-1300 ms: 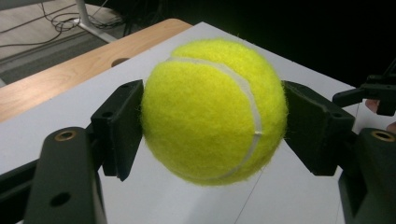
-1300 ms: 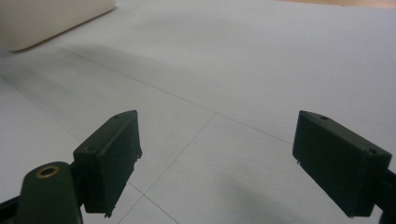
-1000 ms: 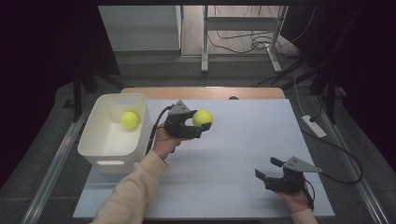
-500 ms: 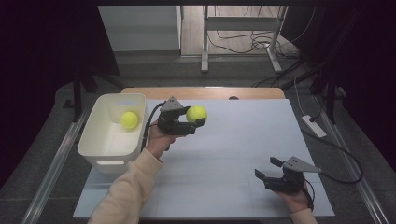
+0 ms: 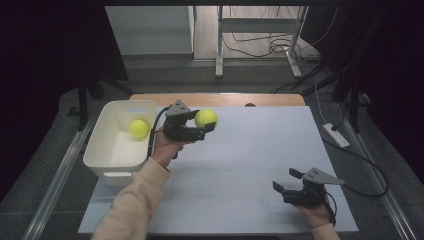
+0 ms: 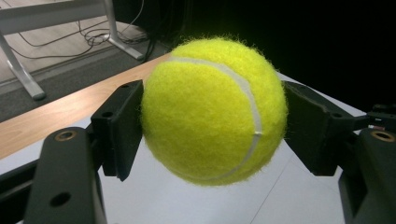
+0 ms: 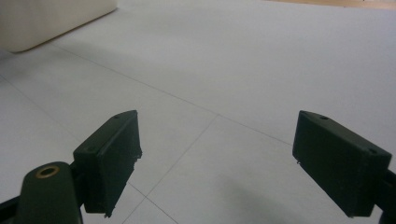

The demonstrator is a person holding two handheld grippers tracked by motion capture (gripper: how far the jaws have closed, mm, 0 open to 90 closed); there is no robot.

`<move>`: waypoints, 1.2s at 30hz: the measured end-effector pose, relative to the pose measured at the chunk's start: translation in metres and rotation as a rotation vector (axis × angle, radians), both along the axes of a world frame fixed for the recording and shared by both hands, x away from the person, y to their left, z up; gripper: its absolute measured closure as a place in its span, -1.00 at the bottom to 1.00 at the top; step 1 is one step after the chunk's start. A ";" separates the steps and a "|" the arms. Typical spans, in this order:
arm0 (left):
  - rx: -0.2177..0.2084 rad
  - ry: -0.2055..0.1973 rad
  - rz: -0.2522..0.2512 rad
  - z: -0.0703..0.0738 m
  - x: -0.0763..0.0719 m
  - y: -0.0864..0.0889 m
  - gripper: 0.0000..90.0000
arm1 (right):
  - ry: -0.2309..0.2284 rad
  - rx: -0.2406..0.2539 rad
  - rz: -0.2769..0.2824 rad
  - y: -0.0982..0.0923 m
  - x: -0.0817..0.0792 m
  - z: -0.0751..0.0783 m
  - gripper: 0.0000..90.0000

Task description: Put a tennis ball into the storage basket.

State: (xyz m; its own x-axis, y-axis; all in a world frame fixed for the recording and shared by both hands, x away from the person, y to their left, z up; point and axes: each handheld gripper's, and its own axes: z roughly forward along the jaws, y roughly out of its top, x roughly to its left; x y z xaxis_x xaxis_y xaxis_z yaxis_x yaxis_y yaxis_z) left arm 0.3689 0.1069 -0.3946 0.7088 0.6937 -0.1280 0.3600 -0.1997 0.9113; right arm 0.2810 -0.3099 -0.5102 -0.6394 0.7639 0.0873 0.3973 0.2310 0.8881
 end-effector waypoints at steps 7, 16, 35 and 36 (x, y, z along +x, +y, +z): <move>-0.012 -0.017 0.015 0.007 -0.003 0.007 -0.40 | 0.001 0.001 0.000 0.000 0.000 0.000 -0.66; -0.022 -0.016 0.036 0.010 -0.003 0.016 -0.40 | 0.000 -0.001 0.000 0.000 0.000 0.000 -0.66; -0.030 -0.023 0.074 0.015 -0.005 0.031 -0.40 | -0.001 -0.002 0.002 0.001 0.000 0.000 -0.66; -0.031 -0.024 0.077 0.015 -0.005 0.031 -0.40 | -0.001 -0.001 0.002 0.000 0.001 0.000 -0.66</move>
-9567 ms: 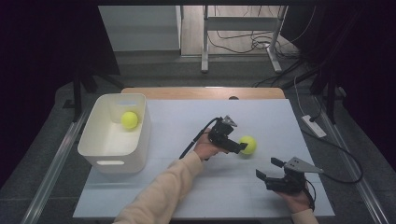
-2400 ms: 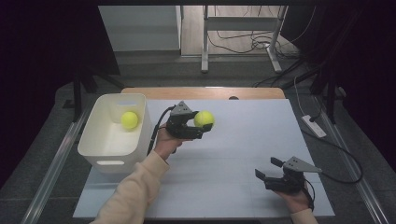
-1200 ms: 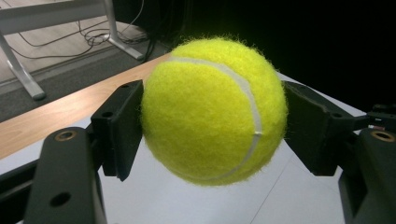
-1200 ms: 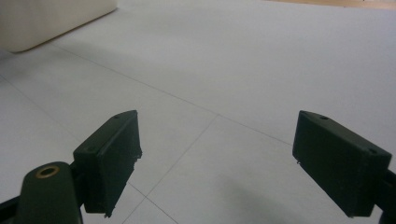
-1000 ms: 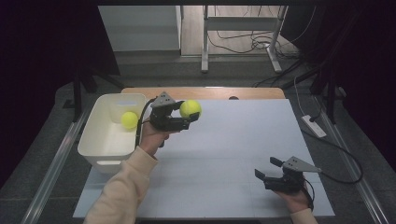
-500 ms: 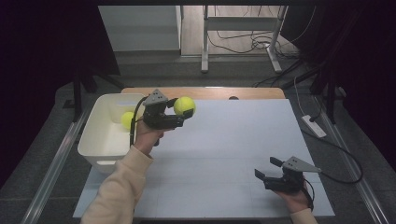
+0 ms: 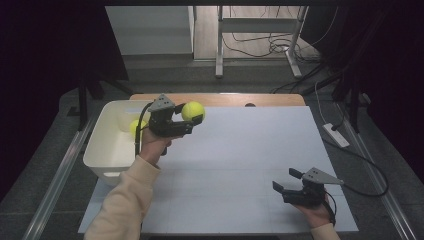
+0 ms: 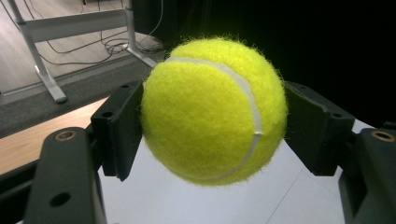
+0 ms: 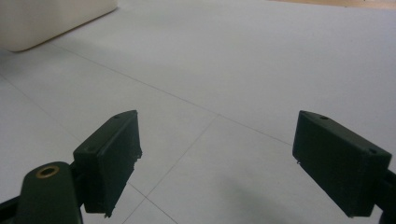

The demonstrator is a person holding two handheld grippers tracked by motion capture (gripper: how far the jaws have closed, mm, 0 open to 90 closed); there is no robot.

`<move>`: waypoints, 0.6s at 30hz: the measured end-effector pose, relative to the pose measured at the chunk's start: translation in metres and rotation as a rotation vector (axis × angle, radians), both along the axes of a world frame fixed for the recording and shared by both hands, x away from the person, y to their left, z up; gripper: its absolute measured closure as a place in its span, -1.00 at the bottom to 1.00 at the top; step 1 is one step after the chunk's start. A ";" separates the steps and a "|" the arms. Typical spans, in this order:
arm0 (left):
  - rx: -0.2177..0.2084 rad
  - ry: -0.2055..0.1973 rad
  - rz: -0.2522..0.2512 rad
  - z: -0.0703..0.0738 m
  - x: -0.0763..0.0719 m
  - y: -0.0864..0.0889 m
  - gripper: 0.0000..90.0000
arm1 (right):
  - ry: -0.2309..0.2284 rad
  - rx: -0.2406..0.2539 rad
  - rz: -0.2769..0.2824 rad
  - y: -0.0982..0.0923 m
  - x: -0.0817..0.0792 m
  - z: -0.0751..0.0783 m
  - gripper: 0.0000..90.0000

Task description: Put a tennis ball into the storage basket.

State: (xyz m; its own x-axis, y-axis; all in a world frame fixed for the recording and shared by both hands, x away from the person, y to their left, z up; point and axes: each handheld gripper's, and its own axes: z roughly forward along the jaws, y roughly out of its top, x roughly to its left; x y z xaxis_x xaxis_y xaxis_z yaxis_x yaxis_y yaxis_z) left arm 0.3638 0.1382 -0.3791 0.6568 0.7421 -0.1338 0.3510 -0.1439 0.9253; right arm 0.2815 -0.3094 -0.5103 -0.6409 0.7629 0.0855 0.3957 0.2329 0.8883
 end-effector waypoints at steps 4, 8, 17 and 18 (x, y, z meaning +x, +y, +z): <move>0.001 -0.003 0.005 0.002 -0.001 0.003 -0.40 | 0.000 0.001 0.000 0.000 0.000 0.000 -0.66; -0.001 -0.007 0.017 0.004 -0.002 0.008 -0.40 | 0.000 0.001 0.002 0.000 0.000 0.000 -0.66; 0.002 -0.009 0.036 0.006 -0.002 0.017 -0.40 | -0.001 0.000 0.002 0.000 0.000 0.000 -0.66; 0.003 -0.009 0.037 0.006 -0.002 0.018 -0.40 | -0.001 -0.001 0.001 0.000 0.000 0.000 -0.66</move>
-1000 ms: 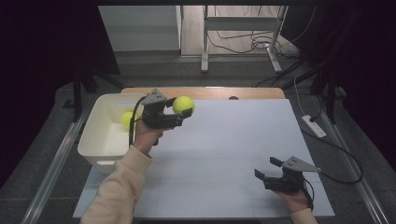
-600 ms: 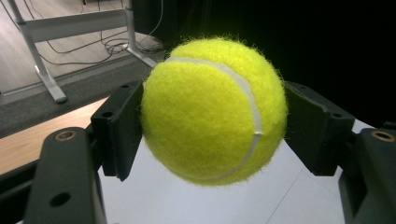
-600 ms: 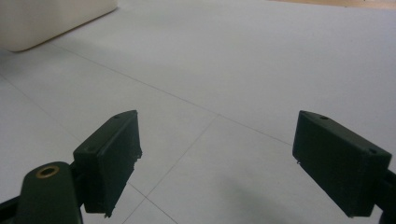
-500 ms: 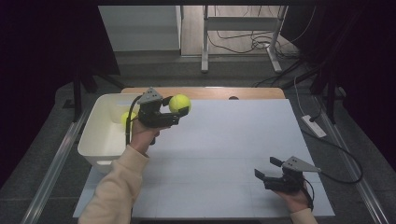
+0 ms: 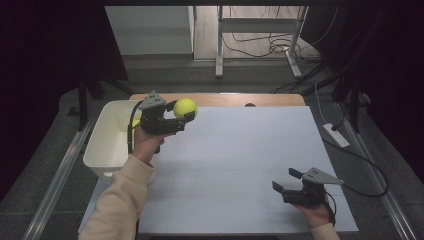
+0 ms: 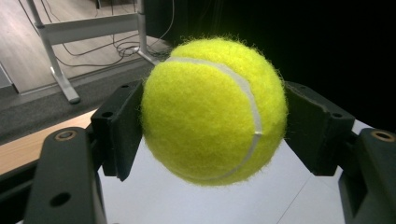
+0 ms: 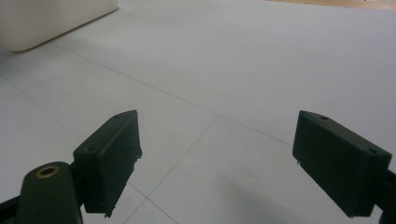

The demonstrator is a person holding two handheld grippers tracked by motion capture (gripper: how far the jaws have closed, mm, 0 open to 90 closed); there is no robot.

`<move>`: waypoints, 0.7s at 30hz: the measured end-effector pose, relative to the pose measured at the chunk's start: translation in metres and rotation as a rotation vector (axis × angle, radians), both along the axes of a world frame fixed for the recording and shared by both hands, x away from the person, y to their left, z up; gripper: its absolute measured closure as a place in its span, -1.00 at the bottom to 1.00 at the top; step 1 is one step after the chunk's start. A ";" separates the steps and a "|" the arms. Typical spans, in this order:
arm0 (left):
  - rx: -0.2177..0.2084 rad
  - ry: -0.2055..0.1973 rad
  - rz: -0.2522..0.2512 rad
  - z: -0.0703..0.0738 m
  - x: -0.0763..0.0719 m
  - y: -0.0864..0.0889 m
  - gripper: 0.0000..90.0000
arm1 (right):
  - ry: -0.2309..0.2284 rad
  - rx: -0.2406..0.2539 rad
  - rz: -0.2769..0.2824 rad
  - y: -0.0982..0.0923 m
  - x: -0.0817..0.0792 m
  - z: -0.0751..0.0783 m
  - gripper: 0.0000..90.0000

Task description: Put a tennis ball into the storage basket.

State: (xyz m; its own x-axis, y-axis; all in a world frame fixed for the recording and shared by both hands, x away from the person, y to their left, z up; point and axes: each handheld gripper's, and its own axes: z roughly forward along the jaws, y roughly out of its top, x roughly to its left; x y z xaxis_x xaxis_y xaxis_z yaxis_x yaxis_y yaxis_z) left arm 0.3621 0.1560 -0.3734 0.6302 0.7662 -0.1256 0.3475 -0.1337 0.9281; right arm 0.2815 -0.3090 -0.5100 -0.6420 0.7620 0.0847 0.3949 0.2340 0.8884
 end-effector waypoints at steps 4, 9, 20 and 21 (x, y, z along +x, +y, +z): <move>0.000 0.000 0.008 0.000 0.000 0.003 -0.40 | 0.000 -0.001 0.001 0.000 0.000 0.000 -0.66; -0.001 -0.001 0.018 0.001 0.000 0.006 -0.40 | 0.000 0.000 0.001 0.000 0.000 0.000 -0.66; 0.003 0.001 0.049 0.001 0.000 0.018 -0.40 | -0.001 0.001 0.002 0.000 0.000 0.000 -0.66; 0.002 0.002 0.053 0.001 0.000 0.019 -0.40 | -0.001 0.001 0.002 0.000 0.000 0.000 -0.66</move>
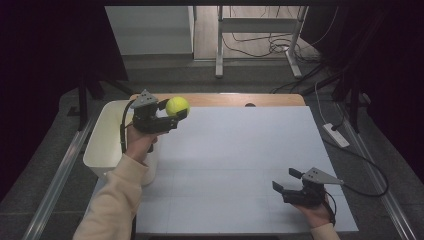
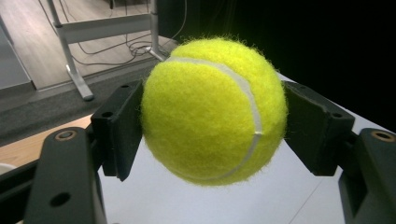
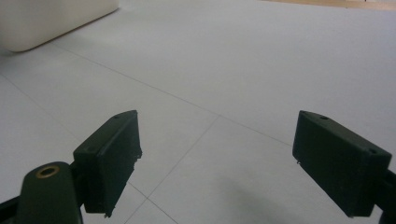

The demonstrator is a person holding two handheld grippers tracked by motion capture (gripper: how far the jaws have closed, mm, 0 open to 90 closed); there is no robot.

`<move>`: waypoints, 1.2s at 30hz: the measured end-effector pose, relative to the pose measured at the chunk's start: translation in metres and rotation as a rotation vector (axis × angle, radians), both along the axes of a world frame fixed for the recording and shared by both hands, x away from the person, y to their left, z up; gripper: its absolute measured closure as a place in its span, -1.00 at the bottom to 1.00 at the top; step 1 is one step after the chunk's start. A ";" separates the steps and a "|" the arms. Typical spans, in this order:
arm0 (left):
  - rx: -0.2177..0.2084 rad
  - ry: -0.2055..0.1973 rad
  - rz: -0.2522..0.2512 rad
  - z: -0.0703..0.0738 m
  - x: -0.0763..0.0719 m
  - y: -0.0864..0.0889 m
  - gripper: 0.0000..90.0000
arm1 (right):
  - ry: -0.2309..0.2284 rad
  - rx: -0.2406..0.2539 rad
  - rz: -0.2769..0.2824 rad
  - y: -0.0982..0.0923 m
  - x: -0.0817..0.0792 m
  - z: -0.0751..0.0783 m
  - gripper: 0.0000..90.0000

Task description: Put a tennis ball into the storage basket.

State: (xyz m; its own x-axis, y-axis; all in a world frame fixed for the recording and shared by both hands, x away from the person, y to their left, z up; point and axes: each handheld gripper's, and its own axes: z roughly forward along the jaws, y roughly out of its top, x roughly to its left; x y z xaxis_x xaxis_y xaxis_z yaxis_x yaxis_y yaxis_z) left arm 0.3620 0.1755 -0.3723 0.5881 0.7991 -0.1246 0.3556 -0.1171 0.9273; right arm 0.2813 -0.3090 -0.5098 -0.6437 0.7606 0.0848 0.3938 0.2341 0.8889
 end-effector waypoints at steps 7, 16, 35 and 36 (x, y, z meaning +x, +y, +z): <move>0.003 0.002 0.024 0.000 0.001 0.008 -0.40 | 0.000 -0.002 0.000 0.000 0.000 0.000 -0.66; 0.000 0.009 0.063 -0.001 0.002 0.019 -0.40 | 0.000 0.000 0.001 0.000 0.000 0.000 -0.66; 0.020 0.043 0.159 -0.008 0.011 0.047 -0.40 | 0.001 0.001 0.005 0.002 0.000 0.001 -0.66; 0.021 0.044 0.165 -0.008 0.011 0.049 -0.40 | 0.001 0.001 0.005 0.002 0.000 0.001 -0.66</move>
State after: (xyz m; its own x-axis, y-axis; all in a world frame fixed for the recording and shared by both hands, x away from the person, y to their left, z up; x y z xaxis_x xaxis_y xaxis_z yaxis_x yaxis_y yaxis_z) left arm 0.3733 0.2248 -0.3803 0.4430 0.8871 -0.1298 0.4118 -0.0728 0.9083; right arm 0.2814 -0.3070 -0.5092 -0.6477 0.7571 0.0859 0.3930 0.2353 0.8889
